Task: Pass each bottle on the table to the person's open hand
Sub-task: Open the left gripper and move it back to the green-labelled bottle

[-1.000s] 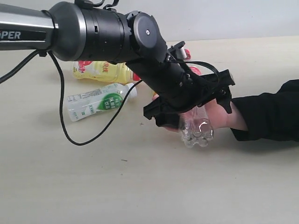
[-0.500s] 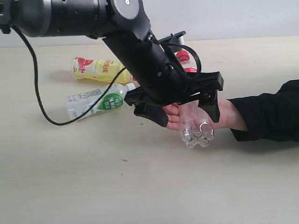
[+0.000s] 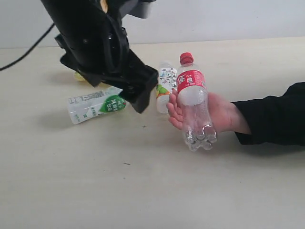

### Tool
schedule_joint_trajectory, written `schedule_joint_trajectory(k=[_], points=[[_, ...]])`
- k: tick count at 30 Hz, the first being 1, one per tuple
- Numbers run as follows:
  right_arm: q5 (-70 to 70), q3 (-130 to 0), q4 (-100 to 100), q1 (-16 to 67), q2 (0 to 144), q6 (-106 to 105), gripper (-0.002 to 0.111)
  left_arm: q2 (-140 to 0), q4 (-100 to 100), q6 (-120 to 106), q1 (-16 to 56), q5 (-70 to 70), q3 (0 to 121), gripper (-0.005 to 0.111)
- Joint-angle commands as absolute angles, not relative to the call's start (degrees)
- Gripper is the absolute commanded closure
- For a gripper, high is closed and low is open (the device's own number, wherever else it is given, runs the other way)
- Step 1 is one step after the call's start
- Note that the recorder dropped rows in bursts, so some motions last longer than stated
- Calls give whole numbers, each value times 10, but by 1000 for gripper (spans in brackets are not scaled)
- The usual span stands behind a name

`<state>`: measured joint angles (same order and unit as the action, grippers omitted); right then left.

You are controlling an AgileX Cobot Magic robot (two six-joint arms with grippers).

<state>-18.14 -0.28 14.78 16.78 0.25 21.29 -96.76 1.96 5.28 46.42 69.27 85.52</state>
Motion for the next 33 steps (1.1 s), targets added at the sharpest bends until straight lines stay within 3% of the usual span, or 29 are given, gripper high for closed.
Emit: schedule_joint_trajectory(k=[1,7,14,23,28,33], points=[[-177,0,150,170,0,210,108,-947,160,40,462,700,827,14],[-177,0,150,170,0,210,108,-947,281,52,458,699,784,14],[-177,0,150,170,0,210,108,-947,280,52,458,612,764,14],[-177,0,150,170,0,210,108,-1014,275,21,438,417,764,14],[-177,0,150,170,0,210,108,-1087,252,-29,382,501,830,14],[-177,0,150,170,0,210,108,-1096,57,-214,325,545,883,14]])
